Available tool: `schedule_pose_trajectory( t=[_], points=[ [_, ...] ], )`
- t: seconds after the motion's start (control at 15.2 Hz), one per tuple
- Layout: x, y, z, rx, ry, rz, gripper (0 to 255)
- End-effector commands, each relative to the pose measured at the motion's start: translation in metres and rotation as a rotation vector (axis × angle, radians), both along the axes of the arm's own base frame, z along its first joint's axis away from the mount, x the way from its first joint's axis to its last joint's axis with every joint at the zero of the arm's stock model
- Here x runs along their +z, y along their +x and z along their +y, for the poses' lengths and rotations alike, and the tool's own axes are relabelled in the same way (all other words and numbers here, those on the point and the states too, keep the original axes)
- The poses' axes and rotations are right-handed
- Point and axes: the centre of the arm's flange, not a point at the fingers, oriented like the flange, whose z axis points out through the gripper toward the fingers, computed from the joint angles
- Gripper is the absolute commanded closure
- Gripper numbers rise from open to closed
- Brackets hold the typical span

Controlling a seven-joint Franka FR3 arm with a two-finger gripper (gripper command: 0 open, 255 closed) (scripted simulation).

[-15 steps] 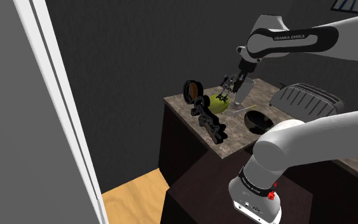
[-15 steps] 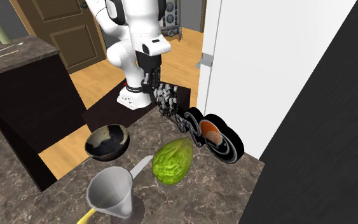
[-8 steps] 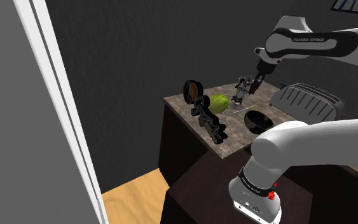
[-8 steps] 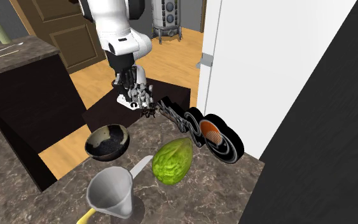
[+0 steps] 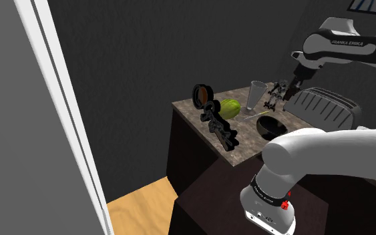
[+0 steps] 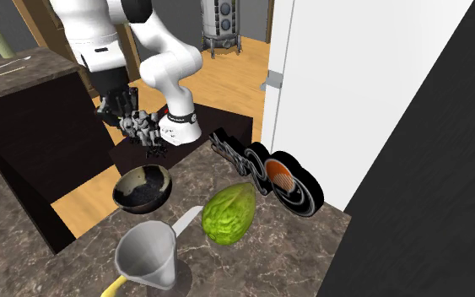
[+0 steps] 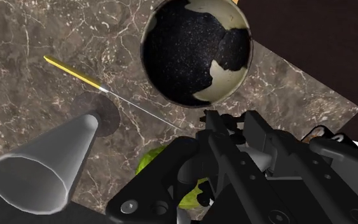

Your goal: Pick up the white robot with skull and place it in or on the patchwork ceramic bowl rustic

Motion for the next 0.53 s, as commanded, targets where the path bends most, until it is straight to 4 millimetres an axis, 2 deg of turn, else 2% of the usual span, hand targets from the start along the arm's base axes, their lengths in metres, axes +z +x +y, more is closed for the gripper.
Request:
schedule_pose_trajectory(
  t=[0.0,0.07,0.46],
  points=[
    [0.003,-0.023,-0.016,0.001,0.000,0.000,255],
    [0.005,-0.039,-0.027,0.001,0.000,0.000,255],
    [-0.027,-0.039,-0.027,0.001,0.000,0.000,255]
  ],
)
